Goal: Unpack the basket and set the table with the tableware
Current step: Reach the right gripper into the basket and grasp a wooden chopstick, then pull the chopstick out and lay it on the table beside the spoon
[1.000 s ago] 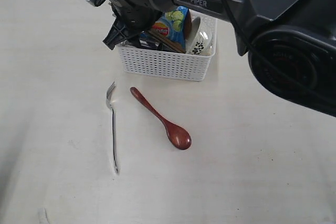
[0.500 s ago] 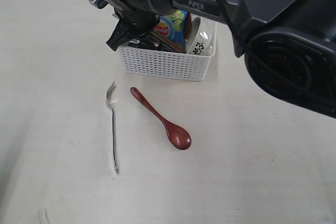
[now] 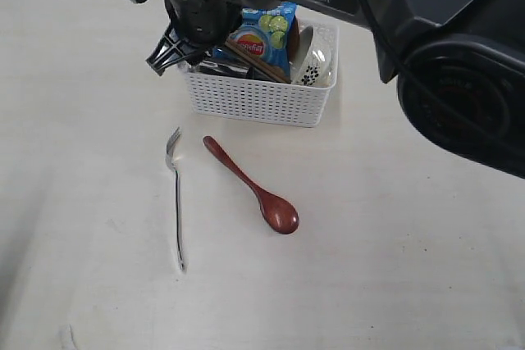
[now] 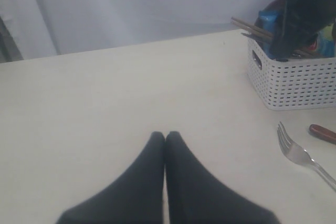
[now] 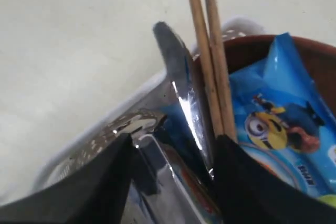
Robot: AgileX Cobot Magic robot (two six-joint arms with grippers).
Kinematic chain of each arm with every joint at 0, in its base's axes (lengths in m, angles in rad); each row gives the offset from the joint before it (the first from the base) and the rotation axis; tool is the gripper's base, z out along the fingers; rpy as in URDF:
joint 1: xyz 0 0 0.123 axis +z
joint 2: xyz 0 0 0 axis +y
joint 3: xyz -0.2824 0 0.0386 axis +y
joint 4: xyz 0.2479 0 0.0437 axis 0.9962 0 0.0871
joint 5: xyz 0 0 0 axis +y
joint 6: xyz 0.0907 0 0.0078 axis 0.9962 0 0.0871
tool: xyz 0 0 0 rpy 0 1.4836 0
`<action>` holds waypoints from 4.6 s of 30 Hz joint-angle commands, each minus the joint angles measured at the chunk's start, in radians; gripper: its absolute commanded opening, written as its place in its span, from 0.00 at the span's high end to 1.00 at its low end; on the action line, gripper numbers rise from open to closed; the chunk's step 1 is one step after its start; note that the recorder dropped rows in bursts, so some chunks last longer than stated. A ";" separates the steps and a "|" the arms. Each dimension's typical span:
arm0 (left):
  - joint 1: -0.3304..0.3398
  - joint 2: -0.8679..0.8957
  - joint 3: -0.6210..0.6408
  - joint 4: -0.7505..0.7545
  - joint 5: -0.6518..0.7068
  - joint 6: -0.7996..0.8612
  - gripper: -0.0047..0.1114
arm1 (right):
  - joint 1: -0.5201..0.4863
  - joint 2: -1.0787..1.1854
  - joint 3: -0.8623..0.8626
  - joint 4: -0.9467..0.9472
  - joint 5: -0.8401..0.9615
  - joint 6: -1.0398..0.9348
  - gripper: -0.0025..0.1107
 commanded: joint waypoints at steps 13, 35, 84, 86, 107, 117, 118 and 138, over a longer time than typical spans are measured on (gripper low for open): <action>0.002 -0.002 -0.004 -0.005 -0.001 -0.003 0.96 | -0.006 0.069 -0.002 -0.149 0.014 -0.004 0.57; 0.002 -0.002 -0.004 -0.005 -0.001 -0.003 0.96 | -0.003 0.030 -0.002 -0.149 0.036 -0.029 0.98; 0.002 -0.002 -0.004 -0.005 -0.001 -0.003 0.96 | -0.003 -0.288 -0.004 -0.100 -0.066 -0.022 0.98; 0.002 -0.002 -0.004 -0.005 -0.001 -0.003 0.96 | -0.003 -0.319 -0.004 -0.038 -0.057 -0.022 0.98; 0.002 -0.002 -0.004 -0.005 -0.001 -0.001 0.96 | 0.031 -0.415 0.226 0.503 0.309 -0.296 0.98; 0.002 -0.002 -0.004 -0.005 -0.001 -0.001 0.96 | 0.031 -0.412 0.500 0.402 0.199 -0.434 0.98; 0.002 -0.002 -0.004 -0.005 -0.001 -0.001 0.96 | 0.031 -0.412 0.512 0.402 0.150 -0.441 0.98; 0.002 -0.002 -0.004 -0.005 -0.001 -0.001 0.96 | 0.031 -0.312 0.543 0.178 -0.023 -0.327 0.82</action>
